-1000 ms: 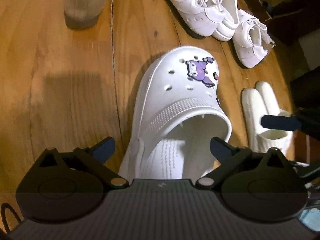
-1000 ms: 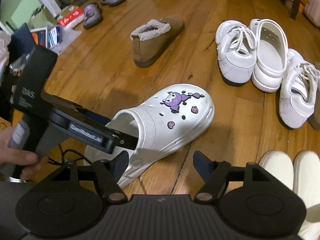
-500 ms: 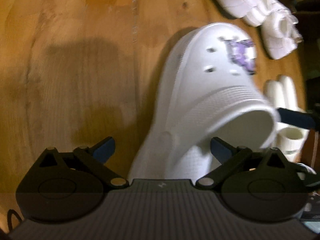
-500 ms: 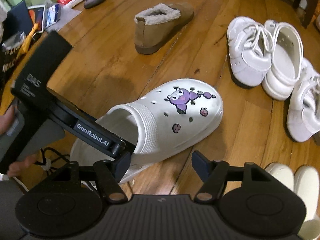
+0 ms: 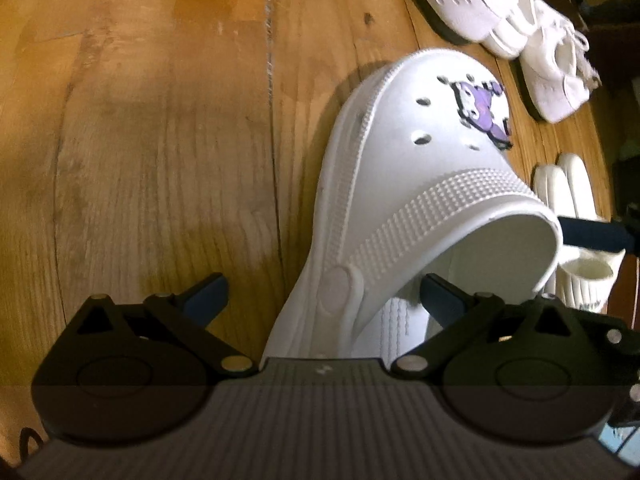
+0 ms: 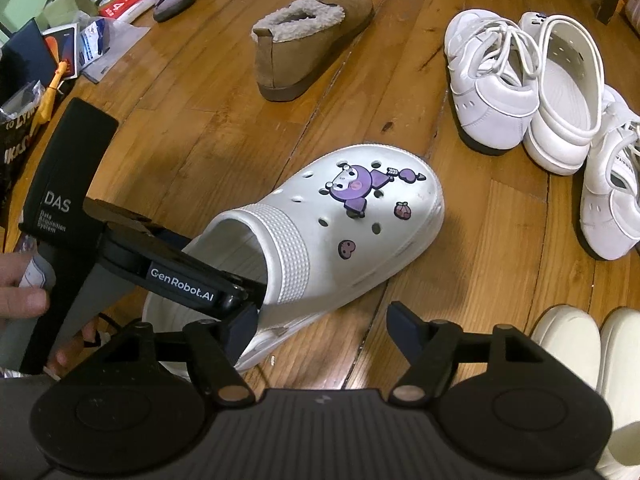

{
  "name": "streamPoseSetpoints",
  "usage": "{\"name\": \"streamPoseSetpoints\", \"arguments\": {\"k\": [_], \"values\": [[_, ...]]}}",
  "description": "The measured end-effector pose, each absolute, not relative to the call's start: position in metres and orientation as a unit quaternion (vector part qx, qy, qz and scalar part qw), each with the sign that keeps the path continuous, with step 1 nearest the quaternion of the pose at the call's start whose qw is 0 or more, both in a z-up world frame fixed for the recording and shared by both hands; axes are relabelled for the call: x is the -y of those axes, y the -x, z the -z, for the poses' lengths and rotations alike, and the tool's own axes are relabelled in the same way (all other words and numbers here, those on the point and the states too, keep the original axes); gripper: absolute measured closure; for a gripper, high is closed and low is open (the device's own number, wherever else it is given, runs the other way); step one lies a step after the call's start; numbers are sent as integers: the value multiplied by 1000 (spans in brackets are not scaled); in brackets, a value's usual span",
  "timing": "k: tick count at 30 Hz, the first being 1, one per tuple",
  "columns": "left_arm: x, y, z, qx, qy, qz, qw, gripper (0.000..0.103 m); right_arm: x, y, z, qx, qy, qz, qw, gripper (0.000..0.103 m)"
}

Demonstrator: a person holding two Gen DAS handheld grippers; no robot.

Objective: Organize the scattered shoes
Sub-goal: 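Grasp the Croc rim with the right gripper beside the left gripper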

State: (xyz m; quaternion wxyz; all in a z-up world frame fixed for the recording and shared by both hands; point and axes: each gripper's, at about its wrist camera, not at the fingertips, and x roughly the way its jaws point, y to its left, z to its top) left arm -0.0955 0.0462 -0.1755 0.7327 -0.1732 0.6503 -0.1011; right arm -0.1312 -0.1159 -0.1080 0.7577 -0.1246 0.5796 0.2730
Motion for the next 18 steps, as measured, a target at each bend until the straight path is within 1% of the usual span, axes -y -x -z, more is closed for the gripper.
{"name": "streamPoseSetpoints", "arguments": {"k": [7, 9, 10, 14, 15, 17, 18], "values": [[-45, 86, 177, -670, 162, 131, 712, 0, 113, 131, 107, -578, 129, -277, 757, 31], [-46, 88, 176, -665, 166, 128, 716, 0, 111, 132, 105, -573, 136, -280, 758, 33], [-46, 89, 175, -663, 167, 125, 719, 0, 110, 133, 101, -563, 148, -287, 761, 37], [-44, 94, 170, -675, 168, 90, 712, 0, 105, 135, 80, -519, 208, -307, 770, 38], [-41, 97, 162, -668, 150, 94, 723, 0, 103, 135, 76, -510, 221, -312, 771, 39], [-33, 105, 140, -643, 95, 96, 754, 0, 98, 135, 70, -497, 248, -326, 765, 51], [-30, 110, 129, -630, 72, 94, 768, 0, 92, 138, 69, -490, 275, -337, 756, 54]]}}
